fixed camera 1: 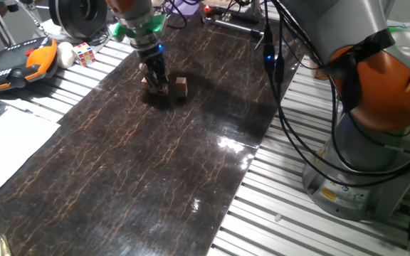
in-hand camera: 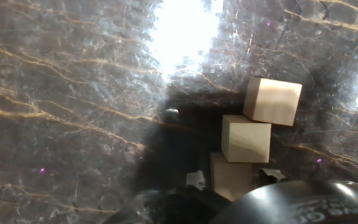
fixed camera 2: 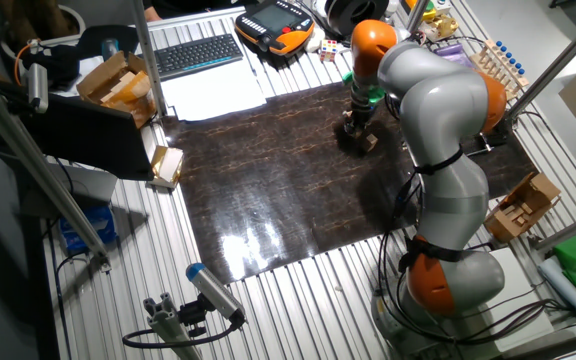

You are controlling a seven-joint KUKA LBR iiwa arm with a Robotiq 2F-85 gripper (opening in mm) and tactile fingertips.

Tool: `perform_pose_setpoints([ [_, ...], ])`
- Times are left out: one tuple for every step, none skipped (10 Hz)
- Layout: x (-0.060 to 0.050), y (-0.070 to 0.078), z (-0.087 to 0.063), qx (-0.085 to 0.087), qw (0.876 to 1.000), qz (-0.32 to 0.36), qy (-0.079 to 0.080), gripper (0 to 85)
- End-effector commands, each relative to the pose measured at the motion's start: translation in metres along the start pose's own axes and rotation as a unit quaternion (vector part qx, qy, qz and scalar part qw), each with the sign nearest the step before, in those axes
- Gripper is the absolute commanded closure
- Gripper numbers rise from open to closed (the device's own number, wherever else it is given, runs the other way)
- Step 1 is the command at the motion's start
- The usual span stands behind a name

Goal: Stack the blocks in a vertical line of five

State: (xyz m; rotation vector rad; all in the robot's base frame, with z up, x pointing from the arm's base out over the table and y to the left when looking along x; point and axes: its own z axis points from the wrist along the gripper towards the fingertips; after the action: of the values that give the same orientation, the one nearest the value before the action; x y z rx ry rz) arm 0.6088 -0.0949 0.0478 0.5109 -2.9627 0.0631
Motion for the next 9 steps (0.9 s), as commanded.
perform_pose_setpoints([
  [-0.0002, 0.0001, 0.0005, -0.001, 1.000, -0.001, 0.000, 38.7],
  [-0.0005, 0.0001, 0.0014, -0.001, 1.000, -0.001, 0.001, 39.7],
  [-0.0007, 0.0004, 0.0019, -0.004, 1.000, -0.002, 0.002, 40.7],
  [-0.0008, 0.0007, 0.0021, -0.004, 1.000, -0.002, 0.002, 41.3],
  [-0.0008, 0.0007, 0.0023, -0.004, 1.000, -0.003, 0.002, 44.0],
  [-0.0008, 0.0003, 0.0032, -0.004, 1.000, -0.004, 0.002, 45.3],
  [-0.0009, -0.0005, 0.0048, -0.005, 1.000, -0.004, 0.001, 45.3],
  [-0.0012, -0.0006, 0.0057, -0.006, 1.000, -0.005, 0.000, 45.7],
  [-0.0012, -0.0004, 0.0053, -0.006, 1.000, -0.006, 0.000, 47.3],
])
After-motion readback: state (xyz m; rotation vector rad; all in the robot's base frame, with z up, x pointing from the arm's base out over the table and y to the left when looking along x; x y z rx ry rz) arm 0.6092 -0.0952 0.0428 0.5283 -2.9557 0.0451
